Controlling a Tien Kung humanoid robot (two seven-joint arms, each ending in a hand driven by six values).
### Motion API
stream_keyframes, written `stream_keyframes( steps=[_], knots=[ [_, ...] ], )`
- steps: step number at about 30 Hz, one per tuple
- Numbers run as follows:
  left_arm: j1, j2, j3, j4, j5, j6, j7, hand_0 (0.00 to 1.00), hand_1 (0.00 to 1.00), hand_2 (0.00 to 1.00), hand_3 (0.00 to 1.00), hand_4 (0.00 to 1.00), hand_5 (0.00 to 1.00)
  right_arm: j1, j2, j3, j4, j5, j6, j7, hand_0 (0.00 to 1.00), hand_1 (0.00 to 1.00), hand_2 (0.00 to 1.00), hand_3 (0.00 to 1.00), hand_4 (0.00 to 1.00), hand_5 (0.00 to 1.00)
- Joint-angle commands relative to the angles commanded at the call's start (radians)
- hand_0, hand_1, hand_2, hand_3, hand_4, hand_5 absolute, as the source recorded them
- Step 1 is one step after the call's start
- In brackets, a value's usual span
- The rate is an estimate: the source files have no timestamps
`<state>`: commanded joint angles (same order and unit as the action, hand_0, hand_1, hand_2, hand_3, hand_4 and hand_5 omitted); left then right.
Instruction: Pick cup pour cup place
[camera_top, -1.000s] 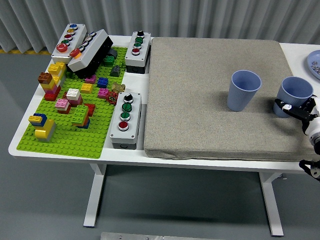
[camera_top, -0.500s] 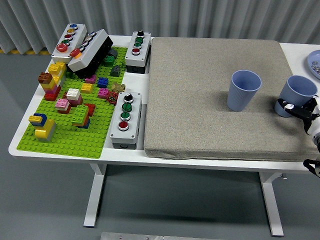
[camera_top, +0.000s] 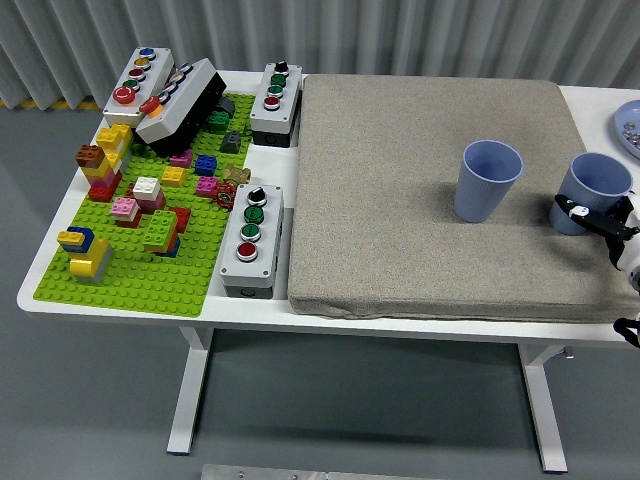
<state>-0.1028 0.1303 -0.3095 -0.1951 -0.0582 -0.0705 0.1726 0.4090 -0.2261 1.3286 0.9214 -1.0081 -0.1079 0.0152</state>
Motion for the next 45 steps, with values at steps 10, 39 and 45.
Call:
stream_keyframes(
  steps=[10, 39, 45],
  knots=[
    [0.002, -0.001, 0.001, 0.001, -0.004, -0.001, -0.001, 0.879, 0.844, 0.92, 0.805, 0.64, 0.877, -0.018, -0.029, 0.015, 0.039, -0.045, 0.047, -0.058, 0.907, 0.911, 0.998, 0.998, 0.904, 0.349],
    [0.014, 0.005, 0.013, 0.005, -0.026, -0.002, -0.009, 0.879, 0.843, 0.919, 0.806, 0.643, 0.884, -0.2, -0.159, 0.095, 0.299, -0.077, 0.101, -0.129, 0.923, 0.926, 0.998, 0.998, 0.883, 0.329],
    [0.016, 0.008, 0.016, 0.005, -0.028, -0.002, -0.009, 0.88, 0.843, 0.919, 0.806, 0.643, 0.884, -0.202, -0.158, 0.104, 0.308, -0.074, 0.104, -0.131, 0.922, 0.926, 0.998, 0.998, 0.887, 0.336]
  ],
)
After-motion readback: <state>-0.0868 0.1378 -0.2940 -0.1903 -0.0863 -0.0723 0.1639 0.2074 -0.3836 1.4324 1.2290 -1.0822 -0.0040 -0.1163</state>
